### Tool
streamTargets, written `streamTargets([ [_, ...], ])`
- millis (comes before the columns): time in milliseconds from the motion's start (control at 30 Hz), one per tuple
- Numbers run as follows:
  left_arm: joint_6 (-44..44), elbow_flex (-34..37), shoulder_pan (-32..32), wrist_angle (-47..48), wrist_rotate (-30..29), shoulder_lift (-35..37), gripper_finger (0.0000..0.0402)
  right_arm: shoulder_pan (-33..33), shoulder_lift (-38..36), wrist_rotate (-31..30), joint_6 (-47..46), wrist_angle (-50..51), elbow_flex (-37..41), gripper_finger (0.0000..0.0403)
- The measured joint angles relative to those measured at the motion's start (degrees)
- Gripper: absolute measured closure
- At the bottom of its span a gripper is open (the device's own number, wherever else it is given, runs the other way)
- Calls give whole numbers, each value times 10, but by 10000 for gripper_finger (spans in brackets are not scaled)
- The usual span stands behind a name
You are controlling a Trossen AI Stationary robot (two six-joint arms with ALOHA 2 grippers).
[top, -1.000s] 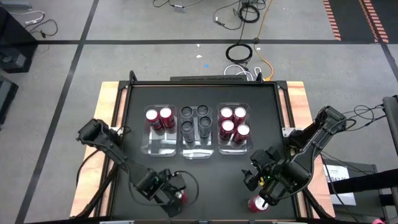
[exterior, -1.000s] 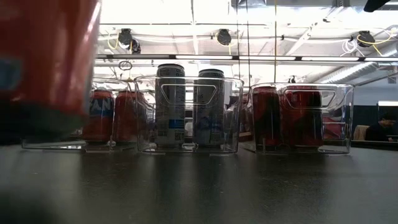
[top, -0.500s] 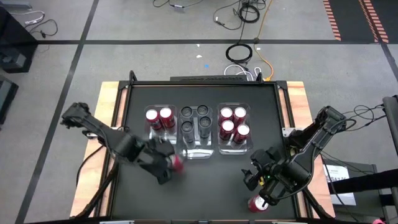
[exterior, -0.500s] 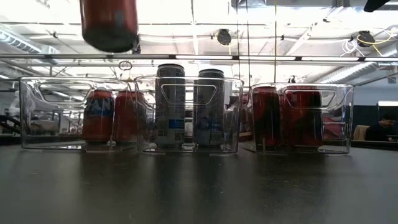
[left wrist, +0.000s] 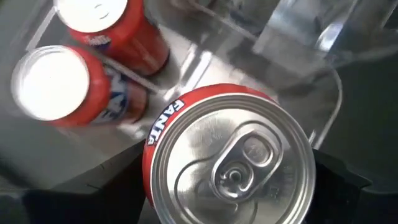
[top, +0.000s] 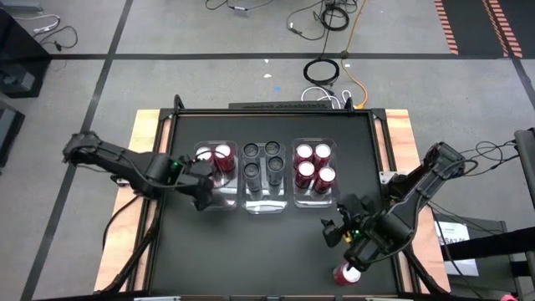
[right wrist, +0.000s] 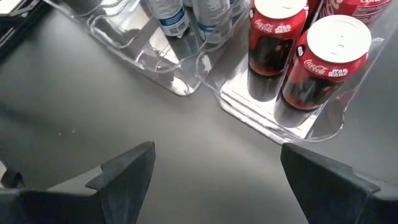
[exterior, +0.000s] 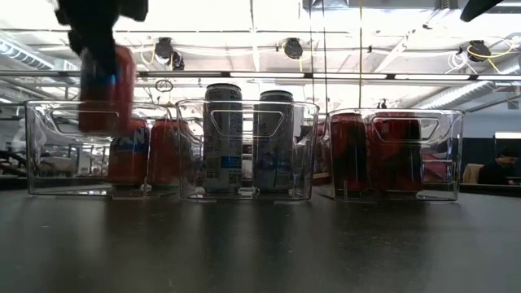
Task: Sort soda cans
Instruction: Put the left orange soda can into the left transparent bin
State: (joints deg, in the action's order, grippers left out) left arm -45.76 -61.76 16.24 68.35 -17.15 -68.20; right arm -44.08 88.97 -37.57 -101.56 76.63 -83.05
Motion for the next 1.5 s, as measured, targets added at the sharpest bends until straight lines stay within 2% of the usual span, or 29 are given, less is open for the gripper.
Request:
streamTargets([
  [200, 30, 102, -63, -88, 35, 53, 68, 22, 0, 4, 1, 0, 0, 62],
  [600, 91, 187, -157, -146, 71, 57, 68, 36, 0, 10, 2, -1, 0, 62],
  [1333, 86, 193, -173, -153, 51, 57, 68, 35, 0, 19, -4, -1, 0, 62],
  [1500, 86, 193, -173, -152, 52, 57, 48, 35, 0, 19, -4, -1, 0, 62],
])
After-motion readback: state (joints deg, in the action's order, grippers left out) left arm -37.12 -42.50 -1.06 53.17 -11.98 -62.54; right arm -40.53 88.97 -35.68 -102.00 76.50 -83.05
